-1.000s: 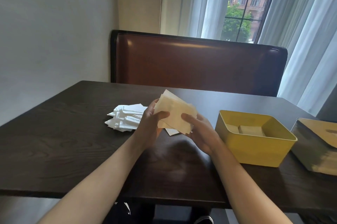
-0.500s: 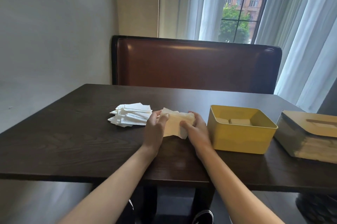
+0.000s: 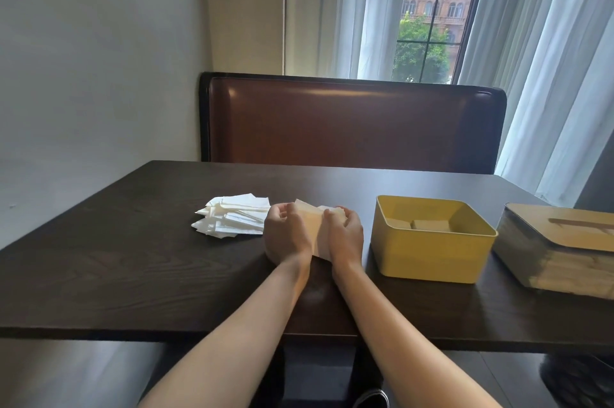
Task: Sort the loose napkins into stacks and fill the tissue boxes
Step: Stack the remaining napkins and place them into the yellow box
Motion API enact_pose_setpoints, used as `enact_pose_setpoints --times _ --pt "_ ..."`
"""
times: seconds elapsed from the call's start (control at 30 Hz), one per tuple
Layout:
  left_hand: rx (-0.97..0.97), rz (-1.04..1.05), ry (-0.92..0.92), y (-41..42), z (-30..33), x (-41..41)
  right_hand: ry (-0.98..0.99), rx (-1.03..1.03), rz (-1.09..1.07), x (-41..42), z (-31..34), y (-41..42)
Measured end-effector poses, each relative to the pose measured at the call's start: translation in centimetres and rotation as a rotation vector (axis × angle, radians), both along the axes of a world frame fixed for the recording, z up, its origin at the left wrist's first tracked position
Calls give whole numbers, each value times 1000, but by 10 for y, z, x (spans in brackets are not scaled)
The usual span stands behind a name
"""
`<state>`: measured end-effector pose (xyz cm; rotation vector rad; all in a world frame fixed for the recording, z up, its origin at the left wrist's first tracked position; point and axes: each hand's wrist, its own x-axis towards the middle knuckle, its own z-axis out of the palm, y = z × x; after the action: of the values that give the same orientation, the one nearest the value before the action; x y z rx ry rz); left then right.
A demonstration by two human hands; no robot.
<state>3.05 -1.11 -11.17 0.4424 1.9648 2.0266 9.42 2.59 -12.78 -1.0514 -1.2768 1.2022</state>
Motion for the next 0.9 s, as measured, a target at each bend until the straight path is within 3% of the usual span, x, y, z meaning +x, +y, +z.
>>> enact_pose_setpoints --times 0.27,0.5,0.77,0.9 --pt "-75 -27 82 7 -1 -2 -10 44 -36 -9 -1 6" --pt "105 -62 -41 0 -5 -4 22 19 -75 -10 -1 6" --pt "86 -38 -6 6 -9 -14 -5 34 -89 -8 -3 14" --pt "132 -149 -35 8 -10 -14 -7 17 -59 -7 -2 15"
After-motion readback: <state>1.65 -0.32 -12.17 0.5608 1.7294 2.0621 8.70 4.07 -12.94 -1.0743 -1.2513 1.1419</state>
